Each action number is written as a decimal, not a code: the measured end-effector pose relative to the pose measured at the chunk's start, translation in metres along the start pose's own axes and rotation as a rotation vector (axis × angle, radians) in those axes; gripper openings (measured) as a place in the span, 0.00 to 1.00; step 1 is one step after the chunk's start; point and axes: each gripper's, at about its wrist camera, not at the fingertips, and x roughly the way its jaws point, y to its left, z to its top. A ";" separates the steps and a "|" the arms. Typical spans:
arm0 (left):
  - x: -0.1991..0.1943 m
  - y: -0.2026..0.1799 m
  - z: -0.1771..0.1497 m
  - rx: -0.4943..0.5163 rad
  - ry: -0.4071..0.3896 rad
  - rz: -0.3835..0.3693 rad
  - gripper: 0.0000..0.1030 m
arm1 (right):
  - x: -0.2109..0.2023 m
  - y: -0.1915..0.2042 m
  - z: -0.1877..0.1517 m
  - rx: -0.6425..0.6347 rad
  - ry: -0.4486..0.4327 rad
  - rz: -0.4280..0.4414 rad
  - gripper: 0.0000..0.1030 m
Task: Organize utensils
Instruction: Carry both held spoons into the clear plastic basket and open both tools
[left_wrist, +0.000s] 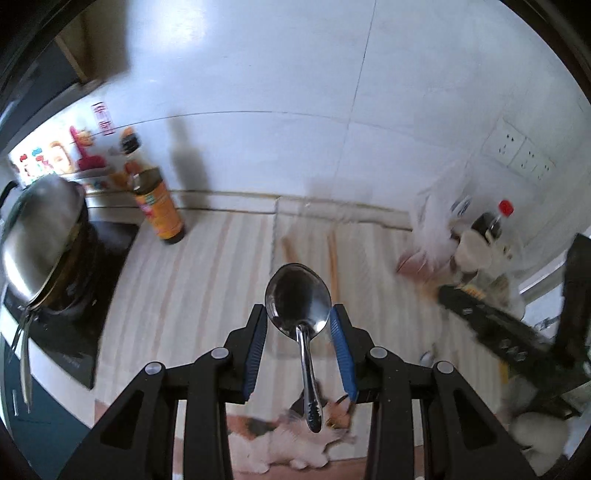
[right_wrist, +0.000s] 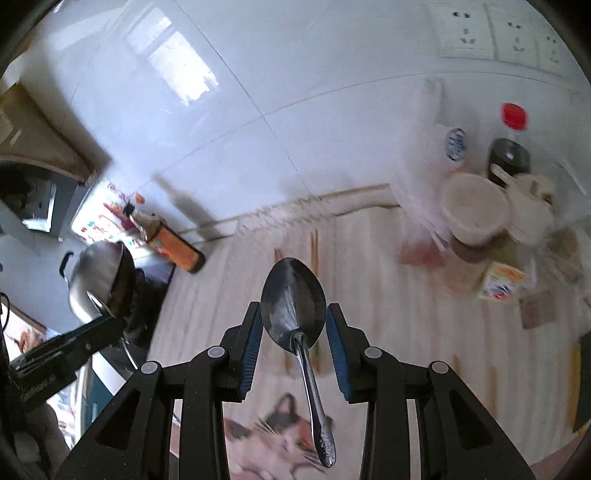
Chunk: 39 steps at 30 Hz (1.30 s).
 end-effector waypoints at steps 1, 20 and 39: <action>0.004 -0.001 0.007 -0.001 0.005 -0.004 0.31 | 0.007 0.001 0.006 0.011 0.010 0.002 0.35; 0.157 0.013 0.061 -0.074 0.299 -0.036 0.32 | 0.165 -0.028 0.048 0.195 0.243 -0.054 0.37; 0.101 0.012 0.034 0.027 0.031 0.221 0.99 | 0.063 -0.072 0.013 0.179 0.101 -0.156 0.59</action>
